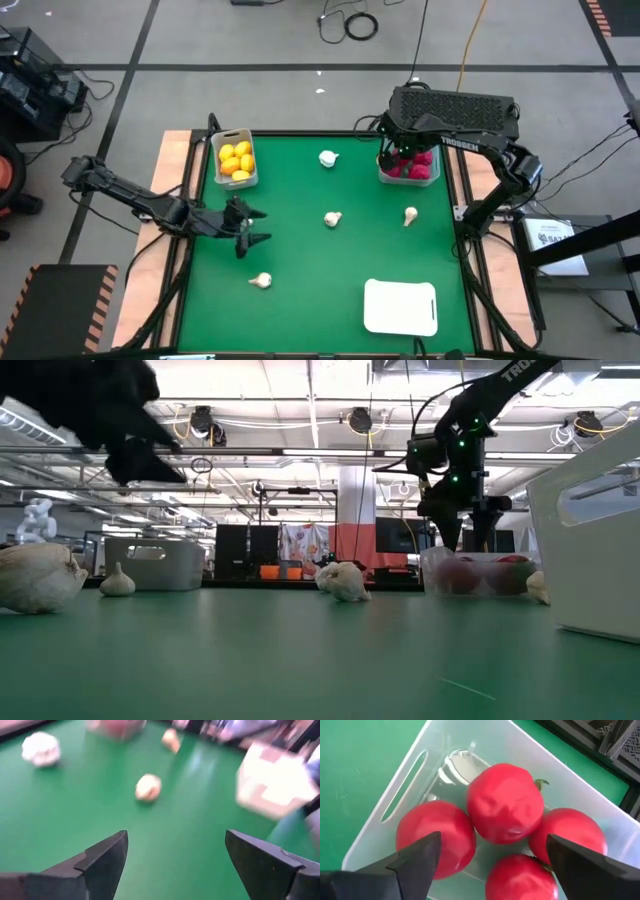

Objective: Sort produce into baskets
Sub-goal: Put the white garlic in the white bin

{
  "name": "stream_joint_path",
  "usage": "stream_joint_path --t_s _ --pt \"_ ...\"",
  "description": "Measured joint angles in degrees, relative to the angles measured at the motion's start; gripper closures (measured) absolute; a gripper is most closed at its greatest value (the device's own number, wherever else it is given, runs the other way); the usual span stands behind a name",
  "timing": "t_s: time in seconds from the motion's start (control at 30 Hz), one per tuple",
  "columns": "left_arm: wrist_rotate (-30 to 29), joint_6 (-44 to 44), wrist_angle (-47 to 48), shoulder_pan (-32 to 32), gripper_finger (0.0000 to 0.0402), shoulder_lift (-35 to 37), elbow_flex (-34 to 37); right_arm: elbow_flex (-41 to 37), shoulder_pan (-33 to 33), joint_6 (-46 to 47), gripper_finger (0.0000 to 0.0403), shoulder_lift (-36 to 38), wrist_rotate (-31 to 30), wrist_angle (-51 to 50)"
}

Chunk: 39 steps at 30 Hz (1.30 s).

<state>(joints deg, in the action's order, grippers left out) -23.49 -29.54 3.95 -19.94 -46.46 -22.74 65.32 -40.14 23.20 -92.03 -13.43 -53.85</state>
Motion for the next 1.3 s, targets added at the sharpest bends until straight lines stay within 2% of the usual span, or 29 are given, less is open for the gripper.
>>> stream_joint_path --t_s 0.13,0.37,0.5,0.63,0.77,0.9,1.0,1.2,1.3 --pt "-0.02 0.13 -7.25 0.0 0.0061 0.0 0.0 0.0 -0.02 -0.18 0.0054 0.37 0.04 -0.32" --pt "-1.12 4.55 -9.88 0.04 0.0061 -0.01 0.0 0.54 0.34 0.13 0.0053 5.25 1.0 -0.82" --pt "-1.05 2.92 -13.99 0.04 0.0061 -0.02 0.0 1.36 2.34 1.6 0.0053 9.94 8.3 1.03" --pt "1.5 -4.91 -17.62 0.04 0.0061 0.0 0.0 1.38 7.78 2.49 0.0053 13.79 16.34 4.14" --pt "3.54 -3.72 -18.08 0.04 0.0061 0.0 0.0 1.38 15.58 3.7 0.0053 15.44 18.34 10.13" --pt "1.52 -1.35 -18.65 0.04 0.0061 0.0 0.0 1.38 23.06 2.4 0.0053 14.33 18.36 17.8" --pt "1.33 -0.18 -18.54 0.04 0.0061 -0.02 0.0 1.38 27.67 -0.74 0.0053 11.67 18.36 22.26" --pt "4.21 0.04 -17.53 0.04 0.0061 -0.02 0.0 1.38 34.12 -19.51 0.0053 4.87 18.32 23.86" --pt "5.67 0.02 -15.84 0.04 0.0061 0.38 0.0 1.38 36.06 -25.71 0.0053 1.37 18.28 24.18"
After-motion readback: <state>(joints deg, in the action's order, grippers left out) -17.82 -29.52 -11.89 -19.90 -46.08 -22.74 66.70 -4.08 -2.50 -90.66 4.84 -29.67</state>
